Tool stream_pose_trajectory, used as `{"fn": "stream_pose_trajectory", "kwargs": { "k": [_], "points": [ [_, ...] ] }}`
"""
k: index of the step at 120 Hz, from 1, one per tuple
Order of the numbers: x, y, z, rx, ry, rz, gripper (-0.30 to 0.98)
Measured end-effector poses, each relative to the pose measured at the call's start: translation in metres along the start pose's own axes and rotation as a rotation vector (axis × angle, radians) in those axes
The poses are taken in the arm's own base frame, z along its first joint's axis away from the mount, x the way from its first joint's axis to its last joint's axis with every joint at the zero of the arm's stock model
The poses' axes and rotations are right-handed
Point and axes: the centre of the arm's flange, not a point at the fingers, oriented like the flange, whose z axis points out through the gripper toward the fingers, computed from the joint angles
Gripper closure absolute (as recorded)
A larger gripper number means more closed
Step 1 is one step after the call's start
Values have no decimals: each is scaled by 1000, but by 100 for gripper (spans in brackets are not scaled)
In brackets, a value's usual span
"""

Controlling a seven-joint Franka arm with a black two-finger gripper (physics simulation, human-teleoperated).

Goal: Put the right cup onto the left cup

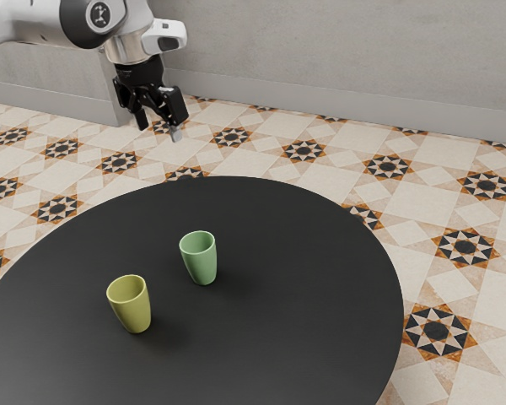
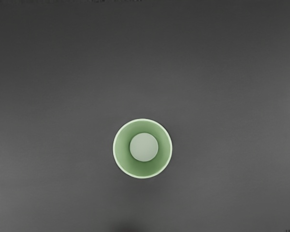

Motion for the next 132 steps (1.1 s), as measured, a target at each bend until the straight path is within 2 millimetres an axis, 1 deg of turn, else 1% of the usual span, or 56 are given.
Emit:
{"fn": "stream_pose_trajectory", "kwargs": {
  "k": [18,34,41,47,54,63,68,72,76,88,97,107,113,120,132],
  "points": [
    [-3,0,5,-6,-8,15,2],
    [-23,5,30,-27,-60,41,3],
    [-23,3,42,-16,-70,45,3],
    [-15,0,59,3,-80,40,3],
    [2,-3,75,29,-82,33,3],
    [25,4,92,58,-80,45,3],
    [32,4,103,56,-80,40,3],
    [37,0,116,51,-85,29,3],
    [43,0,130,46,-88,26,3],
    [67,15,158,44,-78,45,3],
    [91,23,175,55,-85,50,3],
    [101,22,200,49,-118,38,3],
    [100,19,214,30,-138,22,4],
    [91,16,225,6,-161,1,4],
    [50,10,236,-55,-191,-46,4]
  ]
}}
